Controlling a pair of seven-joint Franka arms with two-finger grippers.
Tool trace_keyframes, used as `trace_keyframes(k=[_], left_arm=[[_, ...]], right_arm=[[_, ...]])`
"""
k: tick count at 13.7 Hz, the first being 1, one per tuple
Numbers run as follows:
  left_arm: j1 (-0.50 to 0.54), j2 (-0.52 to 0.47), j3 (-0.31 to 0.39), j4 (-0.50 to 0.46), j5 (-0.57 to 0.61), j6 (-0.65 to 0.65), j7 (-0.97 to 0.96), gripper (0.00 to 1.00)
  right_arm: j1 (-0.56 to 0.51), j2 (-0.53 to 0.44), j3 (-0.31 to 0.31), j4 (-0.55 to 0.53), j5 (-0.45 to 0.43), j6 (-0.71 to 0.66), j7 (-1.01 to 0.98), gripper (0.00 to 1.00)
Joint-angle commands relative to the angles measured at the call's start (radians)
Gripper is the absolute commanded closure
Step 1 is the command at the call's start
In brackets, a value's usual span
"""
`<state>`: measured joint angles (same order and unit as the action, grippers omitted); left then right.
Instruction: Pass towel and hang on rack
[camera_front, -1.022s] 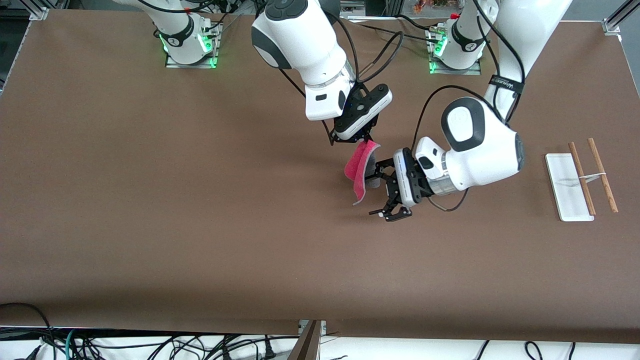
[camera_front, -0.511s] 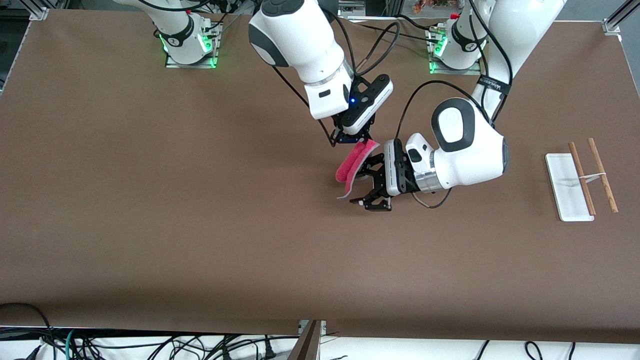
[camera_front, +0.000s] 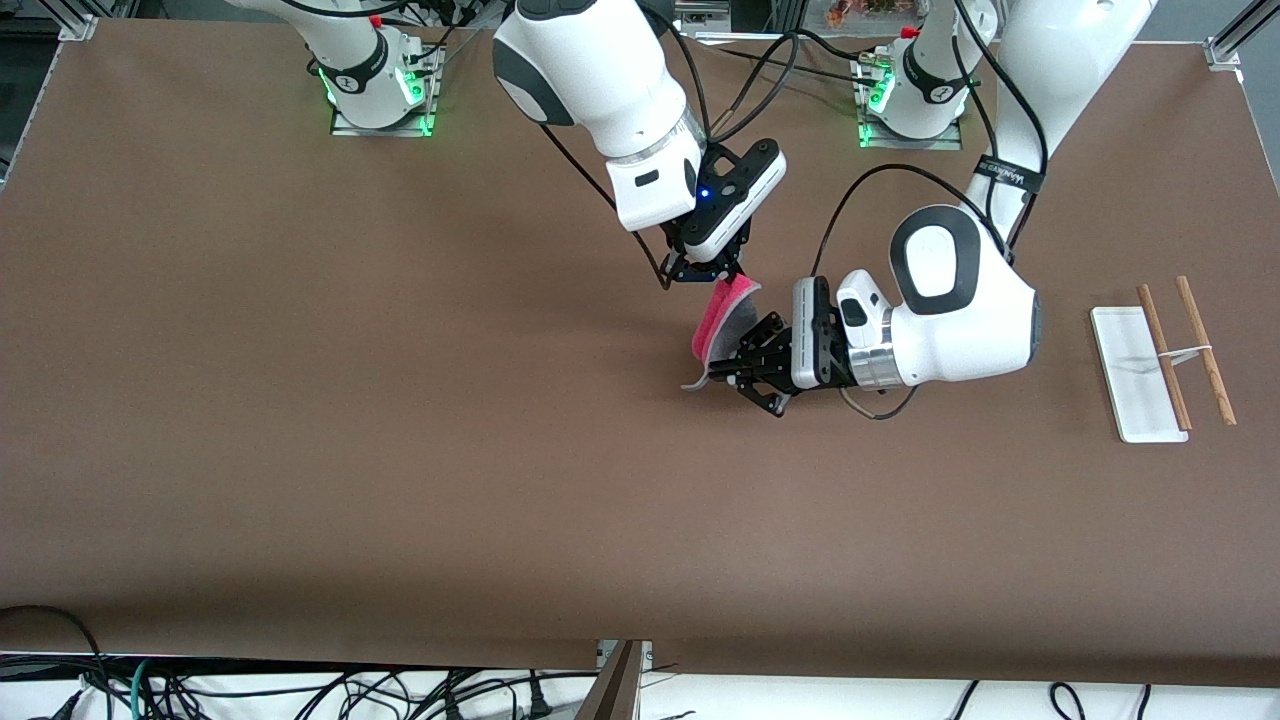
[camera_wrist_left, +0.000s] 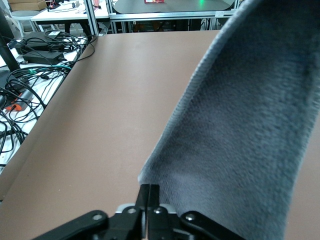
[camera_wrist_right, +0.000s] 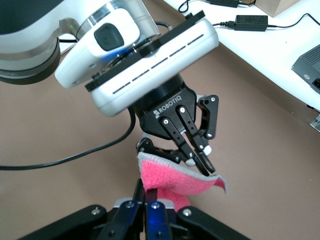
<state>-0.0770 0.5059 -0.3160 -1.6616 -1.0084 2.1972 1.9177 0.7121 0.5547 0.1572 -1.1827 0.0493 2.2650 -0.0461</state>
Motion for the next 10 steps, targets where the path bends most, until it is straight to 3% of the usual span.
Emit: trace_keyframes(k=[1, 3, 4, 6, 10], left_arm=[[0.019, 0.005, -0.009, 0.019, -0.024, -0.024, 0.040, 1.00], [0.020, 0.003, -0.009, 0.019, -0.024, -0.024, 0.037, 1.00], [0.029, 0.003, -0.009, 0.019, -0.026, -0.027, 0.034, 0.94], [0.066, 0.005, -0.009, 0.019, -0.021, -0.055, 0.032, 0.51], [0.157, 0.032, -0.002, 0.003, -0.016, -0.210, 0.050, 0.19]], right_arm=[[0.000, -0.009, -0.001, 0.001, 0.000, -0.004, -0.009, 1.00], [0.000, -0.009, -0.001, 0.001, 0.003, -0.004, -0.003, 1.00], [0.000, -0.009, -0.001, 0.001, 0.003, -0.004, -0.003, 1.00], [0.000, -0.009, -0.001, 0.003, 0.004, -0.002, -0.001, 1.00], [0.000, -0.009, -0.001, 0.003, 0.004, -0.002, 0.000, 1.00]])
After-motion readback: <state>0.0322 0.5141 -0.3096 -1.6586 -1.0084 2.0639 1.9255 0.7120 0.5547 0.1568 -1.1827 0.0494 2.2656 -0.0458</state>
